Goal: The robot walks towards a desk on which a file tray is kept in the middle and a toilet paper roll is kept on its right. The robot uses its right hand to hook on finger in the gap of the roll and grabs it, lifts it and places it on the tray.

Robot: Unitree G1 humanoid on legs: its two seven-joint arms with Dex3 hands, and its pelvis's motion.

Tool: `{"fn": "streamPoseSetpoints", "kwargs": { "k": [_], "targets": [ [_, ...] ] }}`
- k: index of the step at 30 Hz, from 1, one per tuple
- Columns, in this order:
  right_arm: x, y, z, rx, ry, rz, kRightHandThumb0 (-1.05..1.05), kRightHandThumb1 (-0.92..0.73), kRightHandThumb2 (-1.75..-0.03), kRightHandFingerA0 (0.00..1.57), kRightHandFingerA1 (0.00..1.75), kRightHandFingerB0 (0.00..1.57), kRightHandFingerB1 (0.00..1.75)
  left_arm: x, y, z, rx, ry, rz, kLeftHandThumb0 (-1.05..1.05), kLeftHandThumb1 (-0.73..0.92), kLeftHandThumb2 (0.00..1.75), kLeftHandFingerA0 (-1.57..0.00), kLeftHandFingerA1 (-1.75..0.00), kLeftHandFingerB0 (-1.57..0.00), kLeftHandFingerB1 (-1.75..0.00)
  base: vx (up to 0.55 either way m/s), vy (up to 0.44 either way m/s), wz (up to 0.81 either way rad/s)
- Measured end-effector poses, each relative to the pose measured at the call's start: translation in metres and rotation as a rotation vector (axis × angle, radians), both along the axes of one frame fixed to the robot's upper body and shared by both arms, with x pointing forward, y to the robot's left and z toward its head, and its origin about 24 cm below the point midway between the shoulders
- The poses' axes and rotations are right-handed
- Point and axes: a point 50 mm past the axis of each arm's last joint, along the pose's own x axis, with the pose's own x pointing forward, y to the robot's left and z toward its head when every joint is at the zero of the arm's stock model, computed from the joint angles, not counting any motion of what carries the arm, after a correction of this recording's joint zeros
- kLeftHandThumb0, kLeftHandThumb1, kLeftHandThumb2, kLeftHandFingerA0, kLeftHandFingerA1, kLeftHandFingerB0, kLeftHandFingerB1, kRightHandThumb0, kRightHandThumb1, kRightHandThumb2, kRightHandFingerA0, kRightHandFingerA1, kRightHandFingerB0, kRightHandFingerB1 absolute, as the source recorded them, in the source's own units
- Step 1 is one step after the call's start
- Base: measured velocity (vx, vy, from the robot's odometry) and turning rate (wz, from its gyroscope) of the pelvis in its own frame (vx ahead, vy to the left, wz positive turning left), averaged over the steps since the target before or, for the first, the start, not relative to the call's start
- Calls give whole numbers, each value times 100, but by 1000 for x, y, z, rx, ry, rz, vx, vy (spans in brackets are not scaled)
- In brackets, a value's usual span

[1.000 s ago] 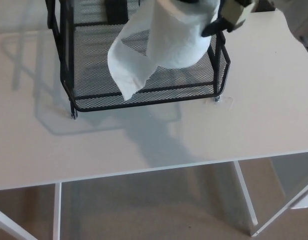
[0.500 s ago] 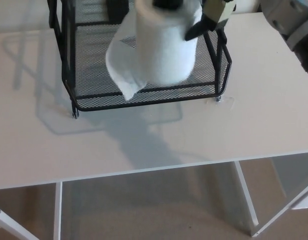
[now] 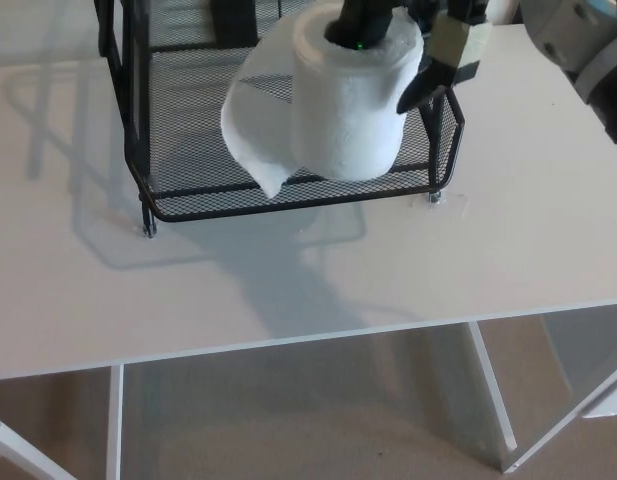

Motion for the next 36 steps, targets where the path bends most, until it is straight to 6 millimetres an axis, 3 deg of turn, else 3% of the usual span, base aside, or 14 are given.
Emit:
{"fn": "streamPoseSetpoints", "kwargs": {
  "k": [1,6,9,11,12,16,17,19,26,29,32,34,35,36],
  "targets": [
    [0,-1,0,-2,7,-6,-50,-54,-56,32,68,30,37,0,0,0,0,1,-1,-105,69,106,-93,-116,-46,-113,0,0,0],
    [0,-2,3,-9,22,-27,-56,-54,-57,22,71,9,33,0,0,0,-1,-2,-2,-105,69,104,-98,-117,-44,-112,0,0,0],
    [-1,-1,12,-23,-5,-22,-68,-44,-82,32,72,0,26,0,0,0,-2,1,-2,-105,68,104,-83,-116,-44,-112,0,0,0],
    [-2,0,22,-38,-37,-17,-69,-55,-57,30,72,0,26,-1,0,0,-2,3,0,-105,69,104,-81,-120,-41,-118,0,0,0],
    [-2,0,27,-45,-51,-15,-84,-48,-90,32,75,0,22,-1,0,0,-2,3,0,-105,72,106,-83,-120,-43,-113,0,0,0],
    [-5,-1,47,-105,-119,7,-88,-49,-90,35,73,0,21,-3,0,-1,-3,9,0,-105,70,104,-85,-120,-44,-114,0,0,0],
    [-6,-1,51,-115,-133,12,-83,-58,-61,27,67,0,12,-3,0,-1,-3,10,0,-105,69,106,-88,-120,-46,-114,0,0,0],
    [-8,-1,59,-139,-160,26,-93,-51,-90,13,56,0,18,-3,0,-1,-2,13,-2,-105,69,104,-83,-117,-46,-112,0,0,0],
    [-12,-3,82,-143,-153,8,-89,-50,-88,58,69,0,23,-6,0,-3,1,28,-7,-105,71,105,-84,-118,-49,-113,0,0,0],
    [-14,-6,88,-134,-146,-4,-84,-47,-84,19,53,1,26,-7,0,-3,0,31,-9,-105,71,106,-79,-116,-50,-110,0,0,0],
    [-15,-17,95,-91,-139,-31,-70,-43,-80,42,71,3,30,-7,0,-3,-2,33,-10,-105,71,104,-75,-116,-47,-114,0,0,0],
    [-17,-28,103,-39,-129,-63,-62,-57,-57,15,50,1,32,-8,0,-3,-4,35,-9,-105,73,104,-79,-115,-52,-112,0,0,0],
    [-17,-33,107,-13,-122,-77,-51,-53,-58,20,48,6,27,-8,0,-3,-5,35,-9,-94,16,120,-103,-121,-29,-88,0,0,0],
    [-19,-40,112,15,-119,-91,-54,-55,-59,16,49,5,28,-8,0,-3,-5,34,-10,-103,19,125,-104,-123,-24,-87,0,0,0]
  ]
}}
